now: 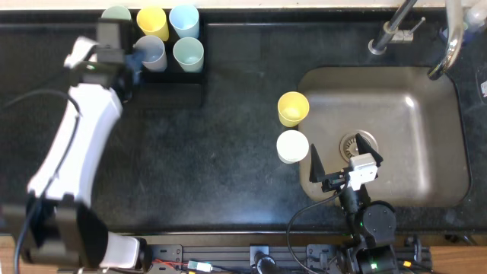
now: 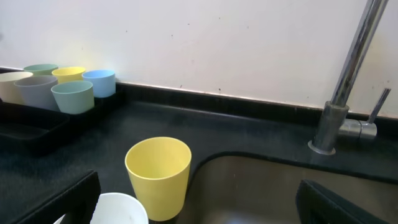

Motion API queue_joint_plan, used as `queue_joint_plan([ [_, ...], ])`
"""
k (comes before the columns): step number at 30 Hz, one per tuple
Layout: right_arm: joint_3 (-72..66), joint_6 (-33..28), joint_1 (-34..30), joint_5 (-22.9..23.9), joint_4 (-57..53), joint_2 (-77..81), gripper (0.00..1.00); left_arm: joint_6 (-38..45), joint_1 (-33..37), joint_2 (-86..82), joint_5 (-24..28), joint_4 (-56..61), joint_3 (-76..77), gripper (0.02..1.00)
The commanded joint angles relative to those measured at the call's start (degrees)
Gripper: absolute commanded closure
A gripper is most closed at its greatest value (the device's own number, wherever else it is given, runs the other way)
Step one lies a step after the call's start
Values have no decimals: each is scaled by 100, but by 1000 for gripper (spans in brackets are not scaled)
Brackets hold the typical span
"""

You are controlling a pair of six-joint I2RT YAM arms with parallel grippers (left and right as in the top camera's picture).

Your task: Store Cups

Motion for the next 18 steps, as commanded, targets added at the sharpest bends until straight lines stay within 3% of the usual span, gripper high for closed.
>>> queue_joint_plan([
  [1, -76, -2, -22, -35, 31, -63, 3, 3292, -1438, -175, -37, 278, 667, 205],
  [5, -76, -2, -22, -35, 31, -63, 3, 3569, -2422, 232, 251, -55, 962, 200],
  [12, -76, -2, -22, -35, 31, -63, 3, 3187, -2951, 1246, 1556, -313, 1261, 189],
  [18, -76, -2, -22, -35, 31, -63, 1, 2822, -3228, 1969, 1567, -1241, 1836, 189],
])
